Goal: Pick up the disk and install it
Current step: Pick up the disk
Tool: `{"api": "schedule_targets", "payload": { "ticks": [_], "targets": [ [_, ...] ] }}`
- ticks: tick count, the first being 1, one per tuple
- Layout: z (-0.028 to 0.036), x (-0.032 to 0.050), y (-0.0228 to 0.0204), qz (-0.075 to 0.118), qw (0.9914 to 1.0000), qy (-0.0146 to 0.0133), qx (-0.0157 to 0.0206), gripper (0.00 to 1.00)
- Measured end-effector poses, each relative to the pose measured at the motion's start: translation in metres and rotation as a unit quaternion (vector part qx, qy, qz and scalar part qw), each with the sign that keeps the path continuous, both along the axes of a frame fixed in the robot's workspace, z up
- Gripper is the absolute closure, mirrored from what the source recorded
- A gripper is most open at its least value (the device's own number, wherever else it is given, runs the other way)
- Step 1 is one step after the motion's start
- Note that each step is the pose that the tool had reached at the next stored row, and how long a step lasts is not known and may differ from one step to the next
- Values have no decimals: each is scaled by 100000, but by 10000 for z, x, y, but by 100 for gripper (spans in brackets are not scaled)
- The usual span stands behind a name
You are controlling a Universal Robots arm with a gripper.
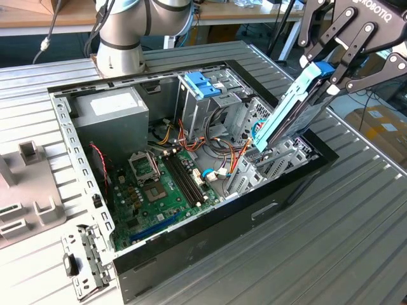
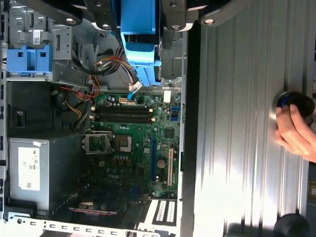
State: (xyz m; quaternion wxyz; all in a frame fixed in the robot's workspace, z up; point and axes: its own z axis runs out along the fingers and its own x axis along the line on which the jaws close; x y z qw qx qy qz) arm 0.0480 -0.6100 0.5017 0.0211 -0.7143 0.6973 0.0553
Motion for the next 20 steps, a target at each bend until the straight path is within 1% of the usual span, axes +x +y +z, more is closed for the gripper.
{"api": "schedule_targets", "payload": {
  "ticks": [14, 20],
  "targets": [
    [37, 60, 0, 0, 100000, 49, 2, 63],
    [63, 90, 0, 2, 100000, 70, -1, 63]
  ]
}}
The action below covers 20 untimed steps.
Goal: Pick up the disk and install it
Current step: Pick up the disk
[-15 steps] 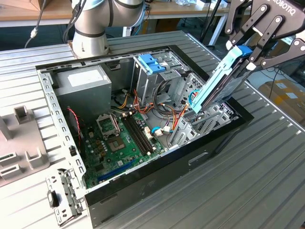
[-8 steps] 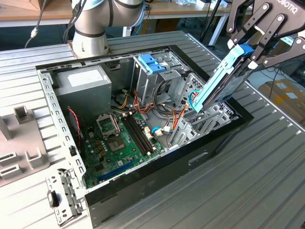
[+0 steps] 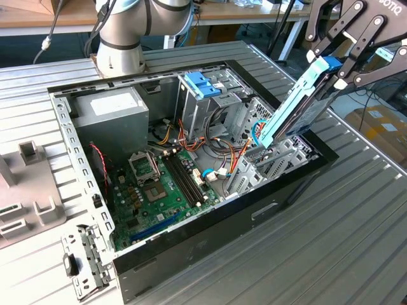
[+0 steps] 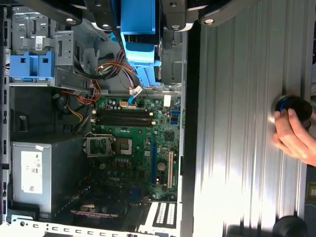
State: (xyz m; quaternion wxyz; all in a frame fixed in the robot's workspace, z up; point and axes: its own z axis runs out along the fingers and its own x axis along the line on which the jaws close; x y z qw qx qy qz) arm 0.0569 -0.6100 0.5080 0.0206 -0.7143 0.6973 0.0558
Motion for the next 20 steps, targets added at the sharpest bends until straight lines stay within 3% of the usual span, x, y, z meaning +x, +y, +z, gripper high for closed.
{"api": "schedule_targets", "payload": {
  "ticks": [11, 20],
  "targets": [
    [37, 59, 0, 0, 100000, 76, 1, 63],
    [18, 216, 0, 1, 99997, 736, -1, 63]
  ]
}}
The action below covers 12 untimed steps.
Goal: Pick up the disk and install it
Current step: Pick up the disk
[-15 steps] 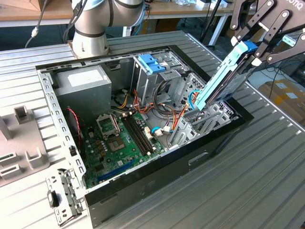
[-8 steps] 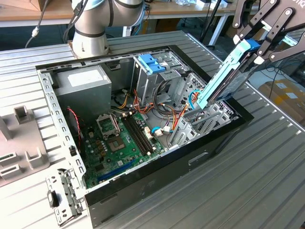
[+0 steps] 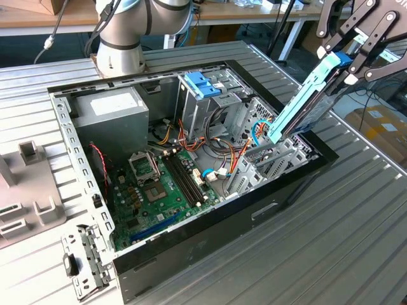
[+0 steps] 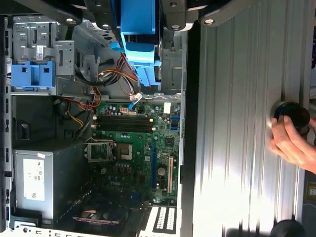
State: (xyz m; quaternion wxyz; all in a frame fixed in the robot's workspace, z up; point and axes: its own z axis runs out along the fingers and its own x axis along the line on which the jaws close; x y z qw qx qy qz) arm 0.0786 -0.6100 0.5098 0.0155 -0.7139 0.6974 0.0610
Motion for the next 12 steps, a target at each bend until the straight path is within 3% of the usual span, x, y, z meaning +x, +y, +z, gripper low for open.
{"api": "schedule_targets", "payload": {
  "ticks": [9, 12],
  "targets": [
    [-39, 132, -1, 0, 99999, 412, 1, 63],
    [-56, 222, 0, -1, 99998, 624, 3, 63]
  ]
}}
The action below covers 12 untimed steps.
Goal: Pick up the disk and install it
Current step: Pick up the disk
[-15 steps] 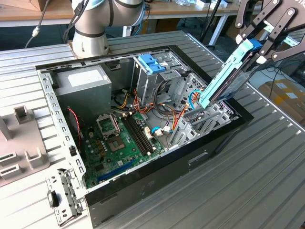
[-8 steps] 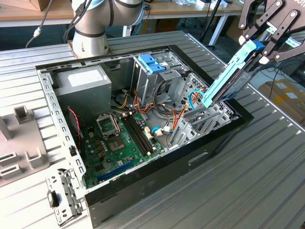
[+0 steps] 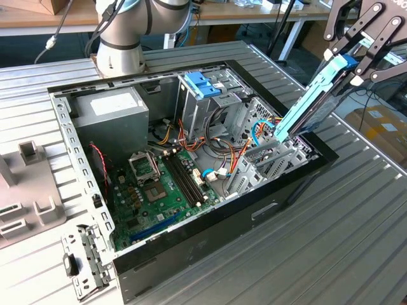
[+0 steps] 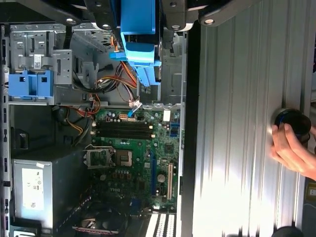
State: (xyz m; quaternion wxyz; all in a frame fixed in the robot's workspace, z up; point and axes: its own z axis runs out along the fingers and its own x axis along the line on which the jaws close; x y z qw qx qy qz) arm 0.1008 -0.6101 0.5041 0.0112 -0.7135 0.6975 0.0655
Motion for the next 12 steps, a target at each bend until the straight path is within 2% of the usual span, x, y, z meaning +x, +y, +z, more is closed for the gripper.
{"api": "schedule_targets", "payload": {
  "ticks": [7, 9, 12],
  "targets": [
    [-33, 85, -9, 0, 100000, 237, -2, 63],
    [-43, 96, -30, -2, 100000, 264, -3, 63],
    [-53, 119, -88, 1, 100000, 313, -13, 63]
  ]
}}
